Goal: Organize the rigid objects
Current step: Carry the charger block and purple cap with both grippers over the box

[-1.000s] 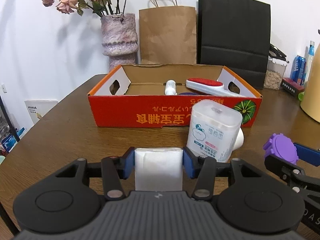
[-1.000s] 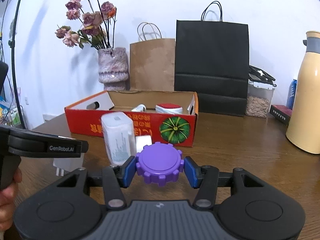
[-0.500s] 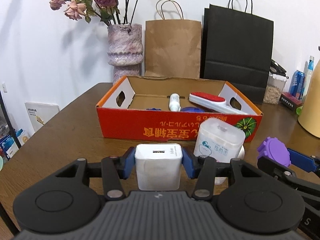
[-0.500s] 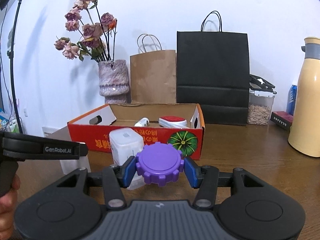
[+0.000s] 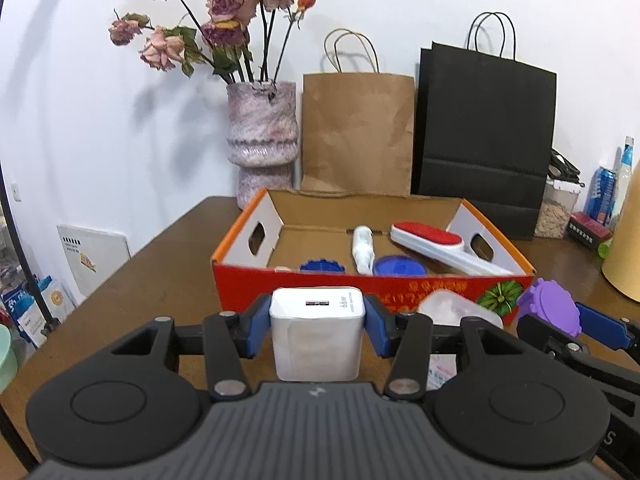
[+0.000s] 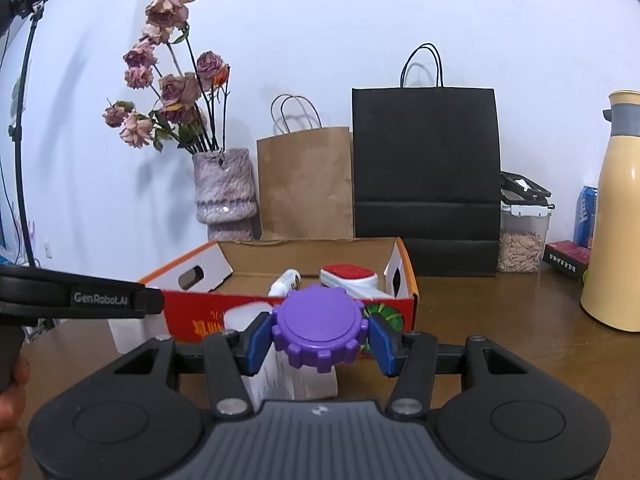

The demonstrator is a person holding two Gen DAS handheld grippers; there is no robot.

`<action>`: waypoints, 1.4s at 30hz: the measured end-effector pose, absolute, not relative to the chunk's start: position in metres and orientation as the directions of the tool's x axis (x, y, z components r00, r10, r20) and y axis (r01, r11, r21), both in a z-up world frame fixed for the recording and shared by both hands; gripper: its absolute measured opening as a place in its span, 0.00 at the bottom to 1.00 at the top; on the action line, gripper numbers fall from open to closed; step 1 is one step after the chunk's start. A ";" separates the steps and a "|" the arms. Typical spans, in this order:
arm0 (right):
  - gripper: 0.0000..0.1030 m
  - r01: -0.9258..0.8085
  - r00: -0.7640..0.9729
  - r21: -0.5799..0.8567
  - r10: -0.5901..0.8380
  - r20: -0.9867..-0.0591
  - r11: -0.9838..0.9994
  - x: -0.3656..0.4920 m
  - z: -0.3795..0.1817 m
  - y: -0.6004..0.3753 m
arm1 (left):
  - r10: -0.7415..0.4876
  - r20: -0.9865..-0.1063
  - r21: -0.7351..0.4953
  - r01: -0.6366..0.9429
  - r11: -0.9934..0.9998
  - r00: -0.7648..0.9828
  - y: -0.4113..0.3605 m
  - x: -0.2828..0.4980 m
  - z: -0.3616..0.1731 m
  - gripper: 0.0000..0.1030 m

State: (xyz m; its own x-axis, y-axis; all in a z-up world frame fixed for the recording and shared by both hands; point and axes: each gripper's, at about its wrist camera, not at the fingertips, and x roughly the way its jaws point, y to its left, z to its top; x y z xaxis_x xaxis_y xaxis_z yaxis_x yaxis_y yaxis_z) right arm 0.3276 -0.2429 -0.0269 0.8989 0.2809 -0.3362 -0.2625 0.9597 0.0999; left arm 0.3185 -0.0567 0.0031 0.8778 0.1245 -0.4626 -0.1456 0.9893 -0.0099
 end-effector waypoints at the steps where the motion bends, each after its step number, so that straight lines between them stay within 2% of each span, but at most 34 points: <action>1: 0.50 -0.261 0.900 0.100 0.280 -0.333 0.960 0.330 -0.026 -0.242 | 0.128 -0.457 -0.007 -0.147 0.989 0.880 -0.056 0.321 0.005 0.49; 24: 0.50 -0.292 0.912 0.107 0.310 -0.269 0.950 0.399 -0.008 -0.222 | 0.149 -0.399 -0.040 -0.179 0.983 0.905 -0.037 0.389 0.023 0.49; 42: 0.50 -0.345 0.896 0.089 0.356 -0.267 0.934 0.457 -0.005 -0.207 | 0.148 -0.396 -0.022 -0.170 0.985 0.906 -0.034 0.445 0.020 0.49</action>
State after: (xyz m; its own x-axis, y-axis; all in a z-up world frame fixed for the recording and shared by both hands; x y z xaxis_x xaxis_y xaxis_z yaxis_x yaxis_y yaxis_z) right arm 0.4569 -0.2073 -0.0055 0.8955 0.3561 -0.2670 -0.3449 0.9344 0.0893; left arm 0.4449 -0.0335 0.0202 0.9062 0.1479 -0.3960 -0.1703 0.9851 -0.0218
